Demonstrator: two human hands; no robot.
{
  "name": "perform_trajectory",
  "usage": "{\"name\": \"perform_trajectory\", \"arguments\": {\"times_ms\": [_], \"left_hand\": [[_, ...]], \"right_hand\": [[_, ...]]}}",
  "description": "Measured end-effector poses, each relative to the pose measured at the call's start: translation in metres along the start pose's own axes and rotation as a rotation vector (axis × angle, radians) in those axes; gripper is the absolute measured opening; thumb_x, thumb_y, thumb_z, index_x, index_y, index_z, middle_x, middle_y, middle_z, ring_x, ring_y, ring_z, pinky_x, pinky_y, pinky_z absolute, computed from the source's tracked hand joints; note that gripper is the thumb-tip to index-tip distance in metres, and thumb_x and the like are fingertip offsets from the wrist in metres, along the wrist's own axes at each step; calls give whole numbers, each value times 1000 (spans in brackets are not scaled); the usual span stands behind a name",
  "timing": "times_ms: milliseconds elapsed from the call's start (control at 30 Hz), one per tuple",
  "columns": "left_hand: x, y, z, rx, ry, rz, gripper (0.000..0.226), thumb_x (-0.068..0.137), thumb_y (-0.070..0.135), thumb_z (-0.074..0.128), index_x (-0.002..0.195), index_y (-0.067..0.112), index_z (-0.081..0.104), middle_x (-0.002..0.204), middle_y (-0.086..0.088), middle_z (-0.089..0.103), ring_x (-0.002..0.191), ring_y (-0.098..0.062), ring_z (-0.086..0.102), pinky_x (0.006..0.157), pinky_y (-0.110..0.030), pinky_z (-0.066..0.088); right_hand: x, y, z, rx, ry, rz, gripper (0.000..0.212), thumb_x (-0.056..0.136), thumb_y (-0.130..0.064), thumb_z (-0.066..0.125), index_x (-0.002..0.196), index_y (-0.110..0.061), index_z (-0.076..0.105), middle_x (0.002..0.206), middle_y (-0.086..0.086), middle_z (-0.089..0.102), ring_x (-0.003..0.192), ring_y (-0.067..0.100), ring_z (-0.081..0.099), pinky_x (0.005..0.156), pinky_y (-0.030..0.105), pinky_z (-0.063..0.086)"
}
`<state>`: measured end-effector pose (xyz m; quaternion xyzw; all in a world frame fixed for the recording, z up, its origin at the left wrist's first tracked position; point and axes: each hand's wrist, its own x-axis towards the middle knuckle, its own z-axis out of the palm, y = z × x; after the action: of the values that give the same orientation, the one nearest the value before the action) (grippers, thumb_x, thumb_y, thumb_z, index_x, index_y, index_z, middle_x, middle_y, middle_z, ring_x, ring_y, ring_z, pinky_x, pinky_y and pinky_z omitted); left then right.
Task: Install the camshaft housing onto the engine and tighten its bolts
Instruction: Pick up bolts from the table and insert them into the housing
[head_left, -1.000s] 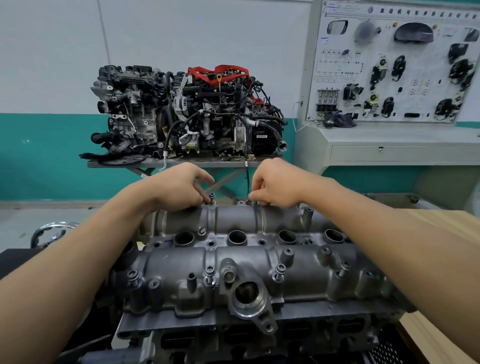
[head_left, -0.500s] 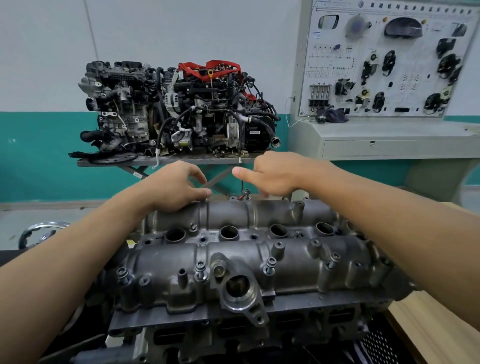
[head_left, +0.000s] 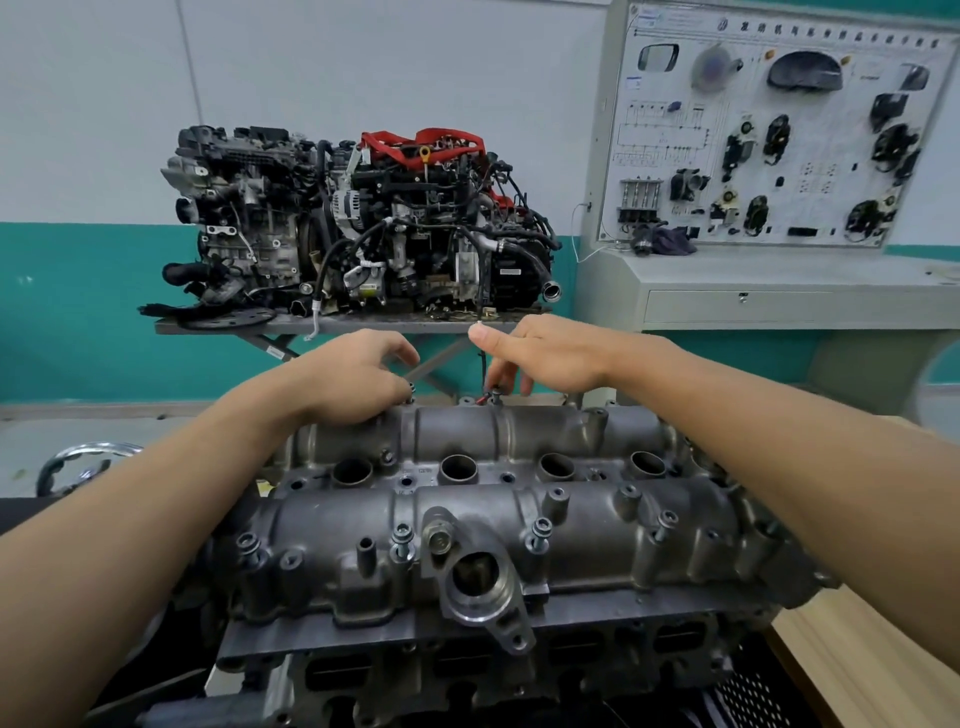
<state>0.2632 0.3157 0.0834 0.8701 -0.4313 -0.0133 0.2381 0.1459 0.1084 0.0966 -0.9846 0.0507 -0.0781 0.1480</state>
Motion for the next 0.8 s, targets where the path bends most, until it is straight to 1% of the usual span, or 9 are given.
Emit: {"name": "perform_trajectory", "arguments": {"times_ms": [100,200,267,333,400,467,567,700,800], "left_hand": [[0,0,1,-14,0,21,30,91,39,70,115,27,56,80,9,74,68,-4,67,63,-25,47],[-1,-8,-5,-29,-53,27,30,94,11,64,117,28,54,90,6,78,71,-3,71,61,-20,52],[-2,-9,-9,-77,-54,1,39,92,-2,56,120,26,55,92,5,78,83,-9,73,71,-28,58],[-4,-5,-10,-81,-22,-23,38,91,0,58,123,22,57,93,2,78,94,-21,72,86,-40,57],[-6,5,-11,9,33,0,38,91,5,59,126,17,56,104,-2,76,96,-22,70,91,-37,54],[-9,24,-11,110,143,85,37,89,8,61,126,13,59,110,-4,73,96,-21,67,88,-31,50],[-19,75,0,104,249,274,30,85,16,67,114,18,66,97,4,72,86,-16,67,81,-32,49],[-55,179,48,-98,162,598,23,76,42,63,97,33,67,86,21,70,82,10,64,78,-25,51],[-81,250,94,-186,33,766,31,75,51,60,102,37,66,91,24,69,88,13,62,78,-24,51]], "right_hand": [[-1,2,-7,-260,137,51,90,87,-83,13,50,-12,54,52,1,57,55,23,60,63,34,49],[-4,5,-10,-10,72,46,88,90,-80,15,87,-16,76,85,0,73,74,17,69,76,36,52],[-12,1,-5,74,-20,39,82,93,-76,17,103,-21,76,98,-4,74,82,12,71,80,32,51],[-20,0,-3,-98,14,56,87,93,-77,16,79,-13,73,84,2,73,78,20,69,80,36,53],[-36,-1,-14,-236,151,55,89,95,-73,18,71,-2,66,73,11,70,73,28,67,79,38,54],[-66,0,-37,-150,264,47,85,99,-66,21,79,-1,71,80,15,72,77,28,69,87,41,53],[-134,7,-71,-61,415,40,73,102,-59,27,76,-11,75,85,4,75,84,18,69,93,39,50],[-270,41,-89,2,507,194,69,97,-58,31,79,-9,76,86,3,76,82,11,68,74,15,48],[-381,73,-76,59,441,442,69,96,-62,29,81,-13,75,87,1,76,83,12,69,72,19,47]]}}
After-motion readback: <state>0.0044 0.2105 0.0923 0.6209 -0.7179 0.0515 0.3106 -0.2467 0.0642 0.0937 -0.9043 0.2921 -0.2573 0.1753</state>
